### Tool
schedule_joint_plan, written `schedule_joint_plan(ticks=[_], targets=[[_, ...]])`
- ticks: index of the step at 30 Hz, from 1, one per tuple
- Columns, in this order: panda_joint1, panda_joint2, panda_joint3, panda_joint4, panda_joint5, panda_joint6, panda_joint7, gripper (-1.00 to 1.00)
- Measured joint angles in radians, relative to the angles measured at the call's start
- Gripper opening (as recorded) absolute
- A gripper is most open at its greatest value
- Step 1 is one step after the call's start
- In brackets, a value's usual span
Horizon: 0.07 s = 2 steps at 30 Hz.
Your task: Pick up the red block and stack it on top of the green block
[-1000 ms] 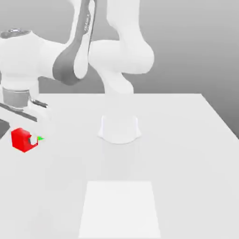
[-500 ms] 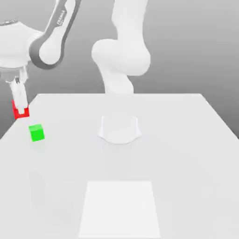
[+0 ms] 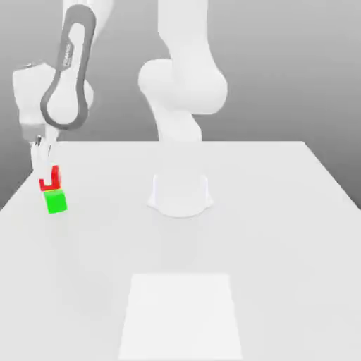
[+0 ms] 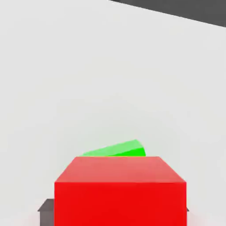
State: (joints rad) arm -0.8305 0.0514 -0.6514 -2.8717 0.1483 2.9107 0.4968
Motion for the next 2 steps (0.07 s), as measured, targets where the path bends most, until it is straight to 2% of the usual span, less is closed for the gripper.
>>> schedule_joint_plan(ticks=[2], targets=[[0.000, 0.000, 0.000, 0.000, 0.000, 0.000, 0.000, 1.00]])
